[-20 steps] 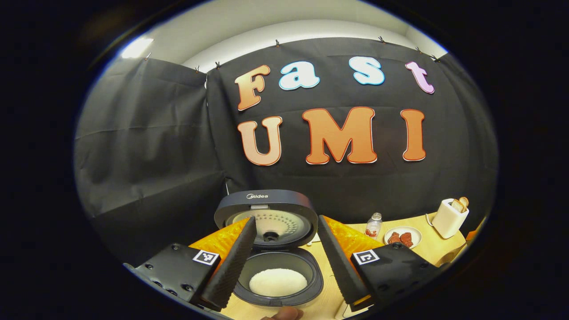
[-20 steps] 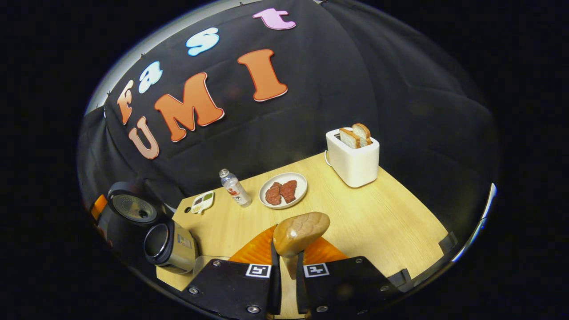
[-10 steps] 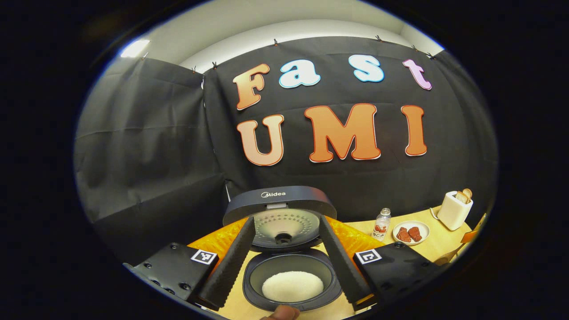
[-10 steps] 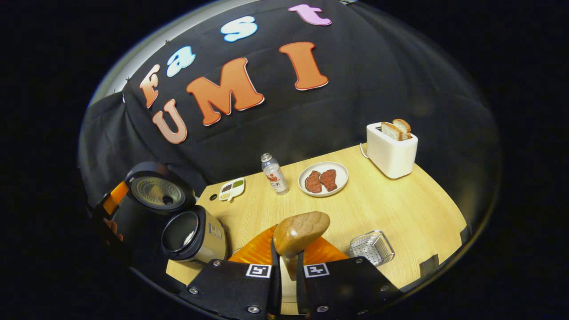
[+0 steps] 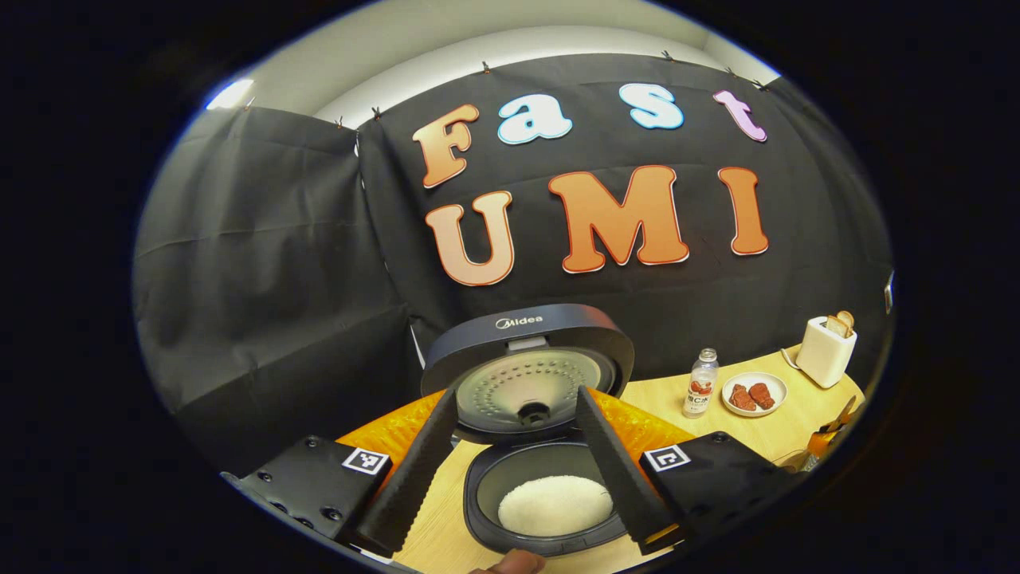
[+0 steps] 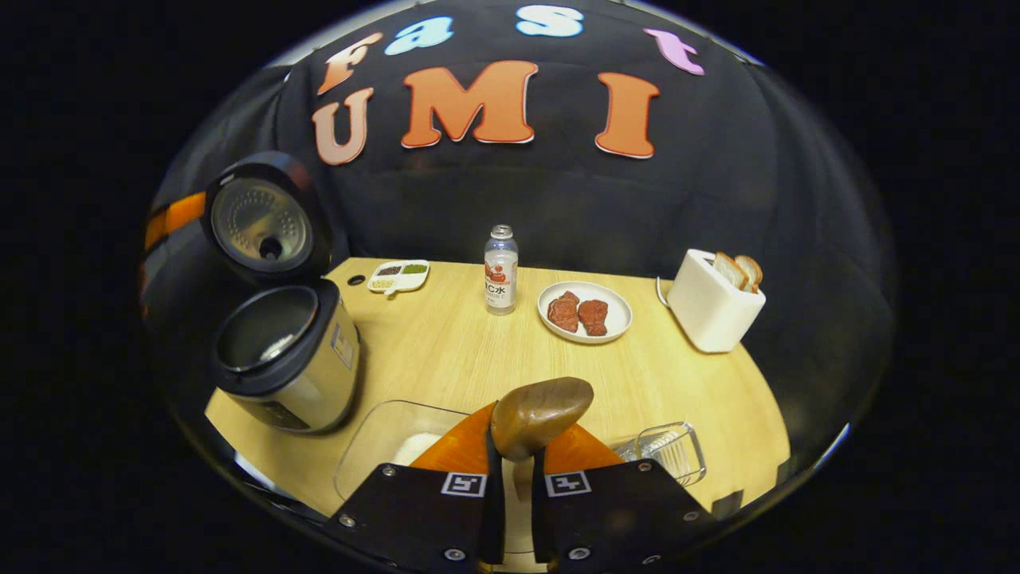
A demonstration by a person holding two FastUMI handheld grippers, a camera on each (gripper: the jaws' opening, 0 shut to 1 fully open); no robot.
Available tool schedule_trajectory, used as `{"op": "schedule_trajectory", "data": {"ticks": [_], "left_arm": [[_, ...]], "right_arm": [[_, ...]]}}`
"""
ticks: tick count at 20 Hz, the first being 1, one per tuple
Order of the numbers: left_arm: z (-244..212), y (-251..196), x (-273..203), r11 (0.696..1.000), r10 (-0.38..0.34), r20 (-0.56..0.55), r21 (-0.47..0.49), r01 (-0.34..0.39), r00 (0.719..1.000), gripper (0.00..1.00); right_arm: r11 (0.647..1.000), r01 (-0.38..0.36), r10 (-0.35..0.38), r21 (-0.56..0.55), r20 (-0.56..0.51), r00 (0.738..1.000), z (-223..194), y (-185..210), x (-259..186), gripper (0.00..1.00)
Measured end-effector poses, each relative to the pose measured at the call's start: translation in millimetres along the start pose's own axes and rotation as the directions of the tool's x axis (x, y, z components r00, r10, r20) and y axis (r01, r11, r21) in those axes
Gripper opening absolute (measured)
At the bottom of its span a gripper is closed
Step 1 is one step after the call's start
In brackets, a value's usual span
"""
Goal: Close the left gripper, press the button to open the rice cooker; take a wooden spoon from the chopstick holder with the right hand, scoop a spoonful of rice and pour it into the rice cooker, then put the wooden spoon back into the chopstick holder.
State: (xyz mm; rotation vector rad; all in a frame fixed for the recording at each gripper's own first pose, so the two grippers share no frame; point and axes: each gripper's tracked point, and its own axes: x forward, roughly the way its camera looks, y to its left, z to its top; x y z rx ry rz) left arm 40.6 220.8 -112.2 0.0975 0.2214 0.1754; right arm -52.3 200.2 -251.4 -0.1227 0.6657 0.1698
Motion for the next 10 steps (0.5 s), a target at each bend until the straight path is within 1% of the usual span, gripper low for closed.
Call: {"op": "schedule_trajectory", "data": {"ticks": [3, 5, 7, 9, 10], "left_arm": [[-5, 1, 1, 1.000, 0.009, -0.018, -0.021, -0.009, 1.000, 1.00], [-9, 0, 3, 1.000, 0.009, -0.030, -0.014, -0.009, 1.000, 1.00], [-9, 0, 7, 1.000, 0.009, -0.034, 0.001, -0.009, 0.999, 1.00], [-9, -2, 10, 1.000, 0.003, -0.040, 0.012, -0.003, 0.999, 1.00], [-10, -3, 12, 1.000, -0.002, -0.045, 0.014, 0.003, 0.999, 0.95]], "right_arm": [[0.992, 0.009, -0.006, -0.128, 0.019, 1.000, -11, 11, 9, 0.11], [0.988, 0.027, -0.023, -0.153, 0.023, 0.999, -23, 14, 13, 0.11], [0.986, 0.050, -0.041, -0.159, 0.061, 0.997, -24, 15, 16, 0.10], [0.982, 0.056, -0.043, -0.183, 0.074, 0.996, -31, 20, 17, 0.10], [0.980, 0.057, -0.042, -0.191, 0.080, 0.996, -34, 25, 18, 0.10]]}}
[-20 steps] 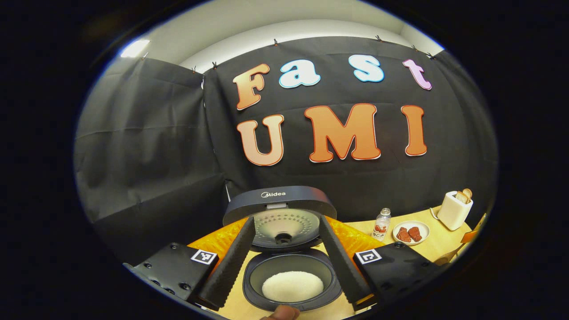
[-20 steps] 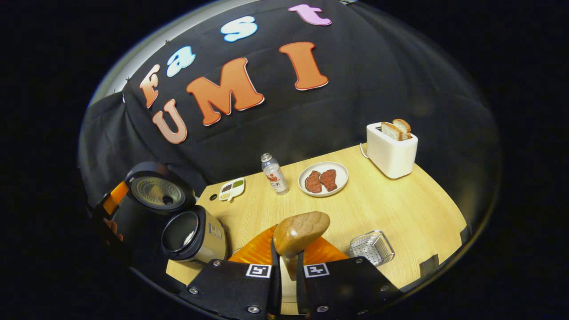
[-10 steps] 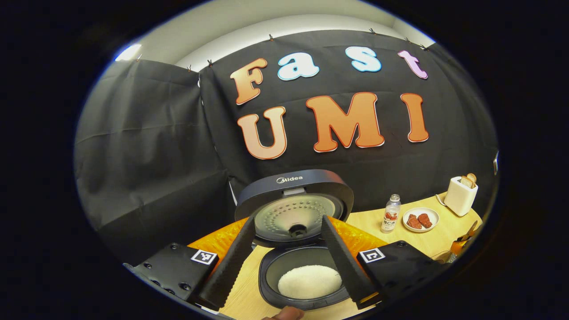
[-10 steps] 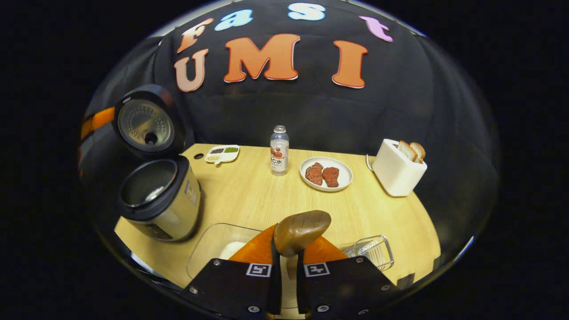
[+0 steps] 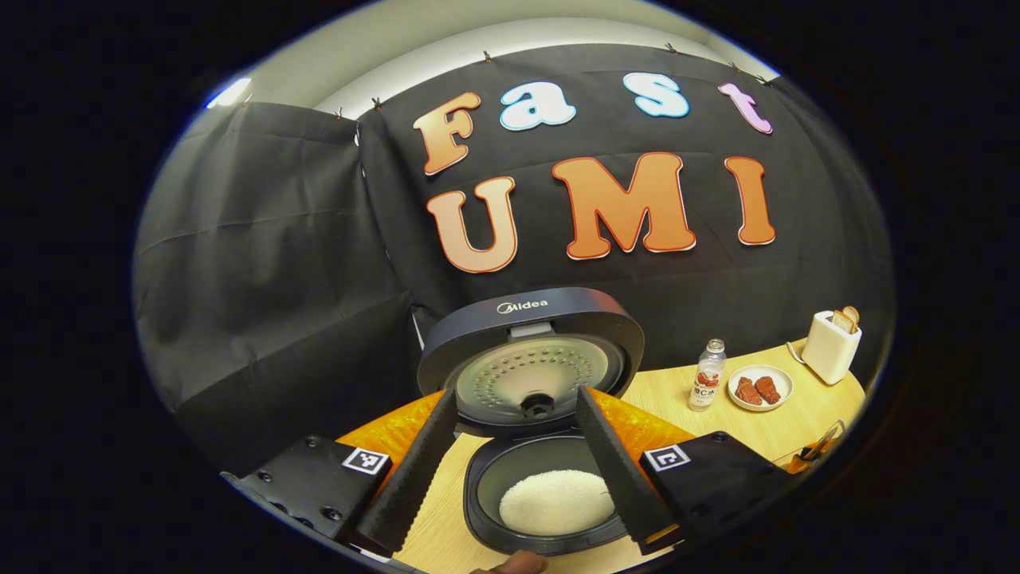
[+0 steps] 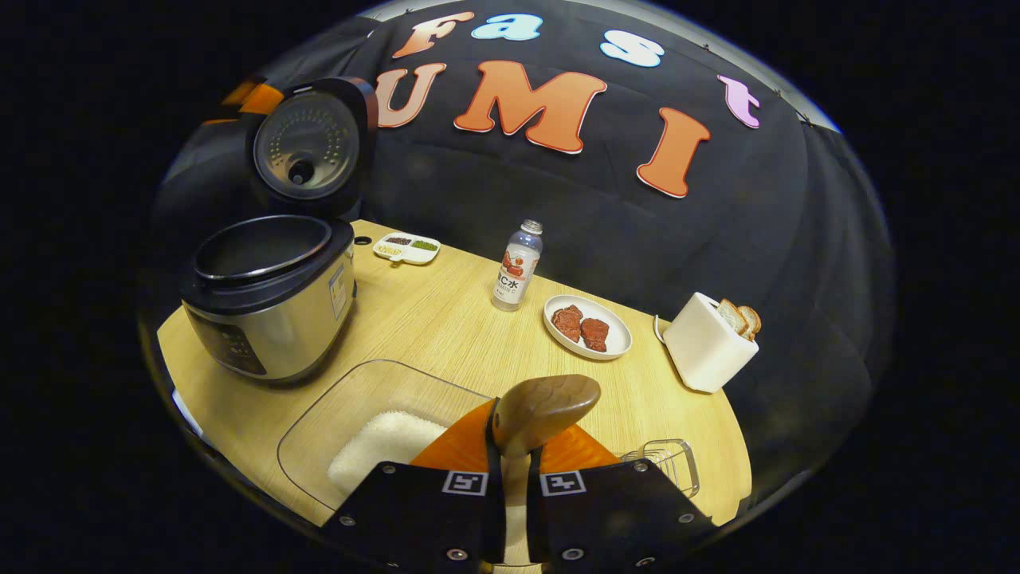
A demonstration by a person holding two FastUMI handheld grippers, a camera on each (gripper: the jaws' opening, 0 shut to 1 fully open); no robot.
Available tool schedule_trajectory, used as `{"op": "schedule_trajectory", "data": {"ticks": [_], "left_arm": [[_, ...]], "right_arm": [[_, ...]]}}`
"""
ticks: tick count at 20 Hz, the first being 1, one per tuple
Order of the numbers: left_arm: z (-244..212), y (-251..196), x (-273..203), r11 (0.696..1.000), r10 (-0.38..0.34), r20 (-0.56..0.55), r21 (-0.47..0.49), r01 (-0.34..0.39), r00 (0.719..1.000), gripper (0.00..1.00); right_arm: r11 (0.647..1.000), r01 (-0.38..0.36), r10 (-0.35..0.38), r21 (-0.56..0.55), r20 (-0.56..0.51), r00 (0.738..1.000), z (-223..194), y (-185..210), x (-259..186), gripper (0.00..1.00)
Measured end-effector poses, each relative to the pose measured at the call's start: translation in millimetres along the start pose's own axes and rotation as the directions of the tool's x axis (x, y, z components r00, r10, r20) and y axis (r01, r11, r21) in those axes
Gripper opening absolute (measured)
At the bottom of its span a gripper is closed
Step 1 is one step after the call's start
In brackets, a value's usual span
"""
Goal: Close the left gripper, press the button to open the rice cooker; take a wooden spoon from the chopstick holder with the right hand, scoop a spoonful of rice and pour it into the rice cooker, then put the wooden spoon back into the chopstick holder.
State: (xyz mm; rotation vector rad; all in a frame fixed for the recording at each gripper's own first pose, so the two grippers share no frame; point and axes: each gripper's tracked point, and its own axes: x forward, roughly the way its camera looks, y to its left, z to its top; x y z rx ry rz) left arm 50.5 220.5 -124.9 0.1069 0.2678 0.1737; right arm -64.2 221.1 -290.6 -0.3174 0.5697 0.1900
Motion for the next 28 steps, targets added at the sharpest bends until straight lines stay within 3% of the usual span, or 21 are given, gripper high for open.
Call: {"op": "schedule_trajectory", "data": {"ticks": [4, 7, 8, 9, 10, 11, 13, 16, 20, 21, 23, 24, 25, 27, 28], "left_arm": [[-2, -7, 5, 1.000, -0.018, -0.013, 0.007, 0.018, 1.000, 1.00], [-2, -4, 6, 1.000, -0.018, -0.013, 0.022, 0.018, 1.000, 1.00], [-2, -2, 5, 1.000, -0.016, -0.012, 0.025, 0.017, 1.000, 0.96], [-3, 1, 5, 1.000, -0.013, -0.012, 0.029, 0.013, 1.000, 1.00], [-4, 3, 5, 0.999, -0.008, -0.012, 0.030, 0.009, 1.000, 0.95], [-5, 6, 5, 1.000, -0.004, -0.015, 0.031, 0.005, 1.000, 1.00], [-8, 9, 5, 1.000, 0.002, -0.021, 0.024, -0.001, 1.000, 1.00], [-7, 12, 4, 1.000, 0.008, -0.017, 0.017, -0.008, 1.000, 1.00], [-8, 18, 1, 1.000, 0.015, -0.013, 0.011, -0.015, 1.000, 1.00], [-8, 19, 0, 1.000, 0.016, -0.015, 0.009, -0.016, 1.000, 0.95], [-10, 21, 0, 1.000, 0.019, -0.018, 0.006, -0.019, 1.000, 0.95], [-10, 22, 0, 1.000, 0.019, -0.018, 0.007, -0.019, 1.000, 1.00], [-10, 22, 0, 1.000, 0.019, -0.016, 0.007, -0.019, 1.000, 0.95], [-9, 21, -1, 1.000, 0.015, -0.016, 0.008, -0.015, 1.000, 0.95], [-8, 19, 0, 1.000, 0.011, -0.015, 0.009, -0.011, 1.000, 1.00]], "right_arm": [[0.999, -0.017, 0.018, -0.048, 0.025, 1.000, -9, 27, -3, 0.10], [1.000, -0.029, 0.029, -0.004, 0.015, 0.999, -14, 37, 3, 0.10], [0.999, -0.029, 0.029, 0.024, 0.000, 1.000, -13, 36, 0, 0.10], [0.998, -0.026, 0.026, 0.060, -0.006, 1.000, -11, 34, 2, 0.10], [0.994, -0.030, 0.031, 0.105, -0.007, 1.000, -7, 32, 4, 0.10], [0.987, -0.033, 0.035, 0.156, -0.012, 0.999, -5, 31, 5, 0.10], [0.964, -0.053, 0.062, 0.262, -0.026, 0.998, 0, 32, 8, 0.10], [0.920, -0.087, 0.119, 0.383, -0.060, 0.991, 4, 38, 11, 0.10], [0.836, -0.109, 0.190, 0.538, -0.097, 0.977, 4, 41, 18, 0.10], [0.810, -0.113, 0.205, 0.576, -0.097, 0.974, 3, 41, 17, 0.10], [0.749, -0.107, 0.232, 0.654, -0.107, 0.967, 0, 40, 19, 0.10], [0.720, -0.106, 0.247, 0.685, -0.111, 0.963, -1, 38, 20, 0.10], [0.694, -0.104, 0.258, 0.712, -0.112, 0.960, -2, 37, 21, 0.10], [0.651, -0.104, 0.277, 0.752, -0.107, 0.955, -4, 35, 20, 0.09], [0.629, -0.106, 0.289, 0.770, -0.105, 0.952, -5, 34, 20, 0.09]]}}
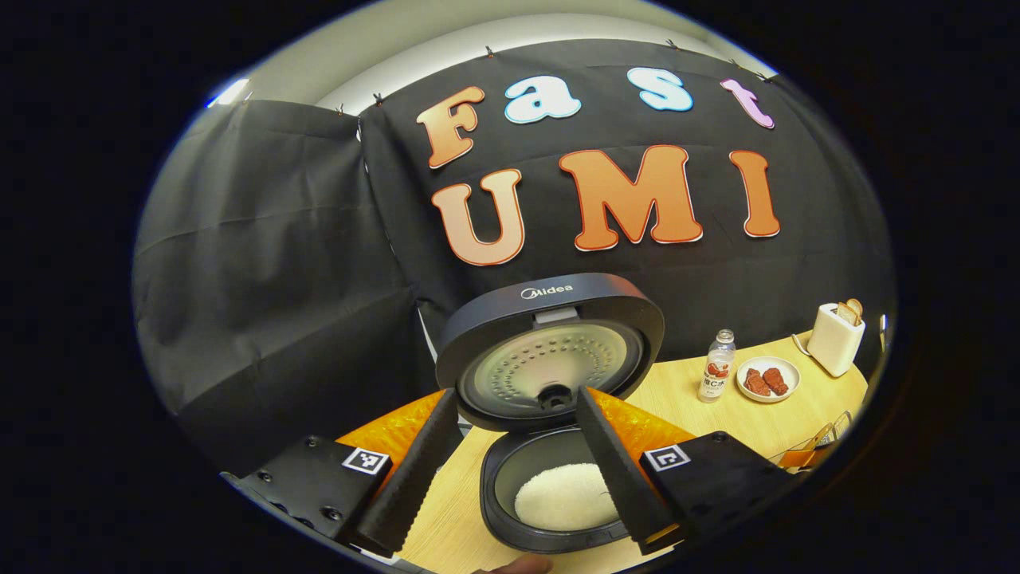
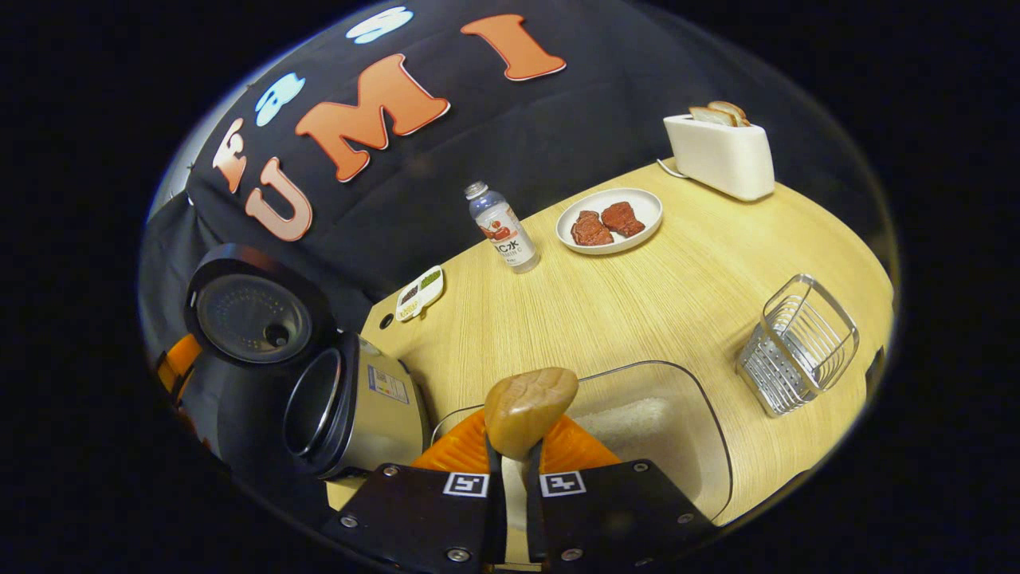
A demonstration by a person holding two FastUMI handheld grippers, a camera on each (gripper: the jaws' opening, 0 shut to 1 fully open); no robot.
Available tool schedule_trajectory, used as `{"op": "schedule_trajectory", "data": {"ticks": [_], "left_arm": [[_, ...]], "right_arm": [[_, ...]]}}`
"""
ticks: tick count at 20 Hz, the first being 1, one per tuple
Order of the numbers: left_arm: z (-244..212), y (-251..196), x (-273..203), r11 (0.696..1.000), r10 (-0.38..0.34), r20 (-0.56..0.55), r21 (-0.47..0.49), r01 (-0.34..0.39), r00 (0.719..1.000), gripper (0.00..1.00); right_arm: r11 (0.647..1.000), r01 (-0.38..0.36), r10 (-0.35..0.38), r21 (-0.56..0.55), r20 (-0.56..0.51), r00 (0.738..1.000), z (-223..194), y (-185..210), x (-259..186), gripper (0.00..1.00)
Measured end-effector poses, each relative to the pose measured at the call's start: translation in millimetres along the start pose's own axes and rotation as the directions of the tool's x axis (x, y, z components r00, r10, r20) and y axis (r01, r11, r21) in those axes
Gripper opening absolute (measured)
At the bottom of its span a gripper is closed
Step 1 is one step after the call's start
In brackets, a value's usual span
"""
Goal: Close the left gripper, press the button to open the rice cooker; take a wooden spoon from the chopstick holder with the right hand, scoop a spoonful of rice and pour it into the rice cooker, then put the wooden spoon back into the chopstick holder.
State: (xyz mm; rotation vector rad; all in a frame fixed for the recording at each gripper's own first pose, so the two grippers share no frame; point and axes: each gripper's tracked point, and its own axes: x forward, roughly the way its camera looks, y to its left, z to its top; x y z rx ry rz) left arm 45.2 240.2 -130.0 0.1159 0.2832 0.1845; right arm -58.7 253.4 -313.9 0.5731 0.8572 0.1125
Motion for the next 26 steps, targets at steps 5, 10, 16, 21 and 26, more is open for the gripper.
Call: {"op": "schedule_trajectory", "data": {"ticks": [5, 10, 16, 21, 26], "left_arm": [[2, -2, -3, 1.000, -0.006, 0.005, 0.007, 0.006, 1.000, 0.95], [5, -4, -5, 1.000, -0.005, 0.003, 0.008, 0.005, 1.000, 0.95], [20, -22, -6, 1.000, -0.024, 0.025, 0.017, 0.024, 0.999, 1.00], [28, -36, -9, 0.999, -0.039, 0.043, 0.013, 0.039, 0.998, 1.00], [32, -37, -15, 0.999, -0.031, 0.055, -0.009, 0.032, 0.998, 1.00]], "right_arm": [[0.993, -0.061, 0.065, 0.105, -0.036, 0.997, -2, 1, 1, 0.10], [0.963, -0.130, 0.149, 0.235, -0.061, 0.987, -3, 3, 1, 0.10], [0.920, -0.211, 0.241, 0.329, -0.053, 0.969, 7, -4, -7, 0.09], [0.876, -0.238, 0.266, 0.418, -0.008, 0.964, 30, -24, -27, 0.09], [0.771, -0.289, 0.309, 0.567, 0.062, 0.949, 63, -35, -49, 0.09]]}}
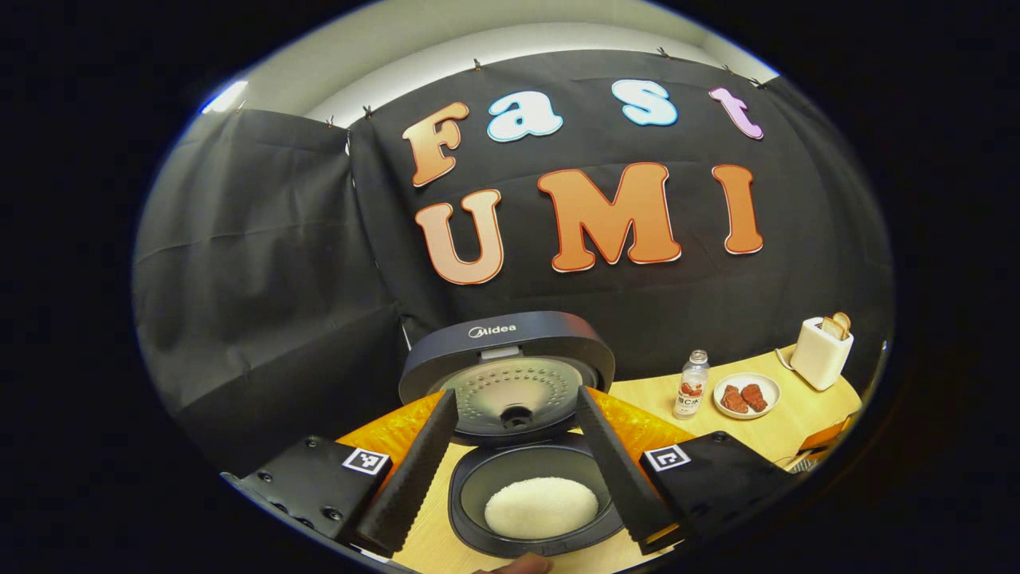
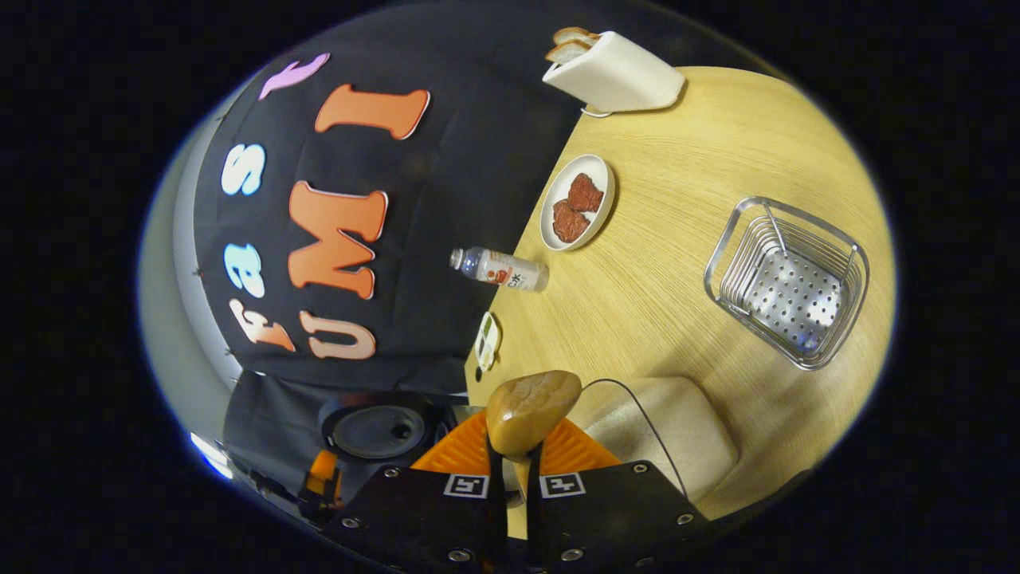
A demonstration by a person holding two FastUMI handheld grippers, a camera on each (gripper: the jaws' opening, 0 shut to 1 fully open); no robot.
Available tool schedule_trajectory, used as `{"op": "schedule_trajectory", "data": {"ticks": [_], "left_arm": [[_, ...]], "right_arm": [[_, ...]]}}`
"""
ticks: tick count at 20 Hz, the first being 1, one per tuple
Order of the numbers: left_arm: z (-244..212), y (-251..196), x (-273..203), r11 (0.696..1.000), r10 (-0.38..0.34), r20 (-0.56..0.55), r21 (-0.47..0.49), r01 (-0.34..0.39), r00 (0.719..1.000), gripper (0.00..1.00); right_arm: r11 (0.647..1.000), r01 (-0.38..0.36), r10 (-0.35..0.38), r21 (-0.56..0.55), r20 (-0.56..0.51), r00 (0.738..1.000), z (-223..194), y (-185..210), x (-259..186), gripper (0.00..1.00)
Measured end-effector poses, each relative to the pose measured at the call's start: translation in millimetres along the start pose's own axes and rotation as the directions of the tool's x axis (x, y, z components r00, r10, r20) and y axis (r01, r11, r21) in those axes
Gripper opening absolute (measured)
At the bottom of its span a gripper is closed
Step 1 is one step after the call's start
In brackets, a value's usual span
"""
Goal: Close the left gripper, press the button to open the rice cooker; take a wooden spoon from the chopstick holder with the right hand, scoop a spoonful of rice and pour it into the rice cooker, then put the wooden spoon back into the chopstick holder.
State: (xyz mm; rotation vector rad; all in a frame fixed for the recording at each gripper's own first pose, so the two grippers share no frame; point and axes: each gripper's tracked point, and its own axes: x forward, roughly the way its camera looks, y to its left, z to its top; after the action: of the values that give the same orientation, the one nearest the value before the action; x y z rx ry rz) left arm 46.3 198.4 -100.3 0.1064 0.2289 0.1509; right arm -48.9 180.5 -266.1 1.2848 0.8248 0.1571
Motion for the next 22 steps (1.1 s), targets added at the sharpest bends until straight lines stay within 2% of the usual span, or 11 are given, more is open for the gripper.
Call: {"op": "schedule_trajectory", "data": {"ticks": [3, 4, 5, 6, 9, 16, 18, 19, 20, 22], "left_arm": [[-2, 9, -3, 1.000, 0.025, 0.004, -0.014, -0.025, 1.000, 1.00], [-2, 14, -4, 0.999, 0.038, 0.005, -0.021, -0.037, 0.999, 0.95], [-4, 21, -5, 0.998, 0.053, 0.005, -0.031, -0.053, 0.999, 1.00], [-5, 27, -7, 0.997, 0.068, 0.005, -0.042, -0.068, 0.998, 0.95], [-12, 50, -17, 0.990, 0.123, 0.003, -0.072, -0.123, 0.992, 0.95], [-30, 110, -43, 0.960, 0.263, -0.009, -0.095, -0.263, 0.965, 0.95], [-35, 125, -51, 0.951, 0.294, -0.014, -0.099, -0.294, 0.956, 0.95], [-38, 132, -53, 0.945, 0.311, -0.018, -0.099, -0.311, 0.950, 1.00], [-40, 138, -55, 0.940, 0.326, -0.021, -0.098, -0.326, 0.945, 0.95], [-44, 150, -59, 0.931, 0.352, -0.030, -0.095, -0.353, 0.936, 0.95]], "right_arm": [[0.995, -0.044, 0.043, 0.095, 0.016, 0.999, 14, 12, -8, 0.10], [0.992, -0.057, 0.056, 0.114, 0.012, 0.998, 16, 17, -10, 0.09], [0.988, -0.072, 0.072, 0.135, 0.005, 0.997, 17, 23, -8, 0.09], [0.984, -0.086, 0.088, 0.155, -0.006, 0.996, 17, 31, -6, 0.09], [0.970, -0.127, 0.142, 0.207, -0.056, 0.988, 7, 59, 6, 0.09], [0.962, -0.184, 0.226, 0.204, -0.206, 0.952, -44, 135, 58, 0.09], [0.962, -0.189, 0.234, 0.195, -0.241, 0.942, -57, 151, 73, 0.09], [0.965, -0.189, 0.232, 0.182, -0.255, 0.939, -64, 158, 81, 0.09], [0.967, -0.189, 0.229, 0.169, -0.266, 0.936, -70, 165, 88, 0.09], [0.972, -0.188, 0.222, 0.141, -0.287, 0.932, -83, 177, 104, 0.09]]}}
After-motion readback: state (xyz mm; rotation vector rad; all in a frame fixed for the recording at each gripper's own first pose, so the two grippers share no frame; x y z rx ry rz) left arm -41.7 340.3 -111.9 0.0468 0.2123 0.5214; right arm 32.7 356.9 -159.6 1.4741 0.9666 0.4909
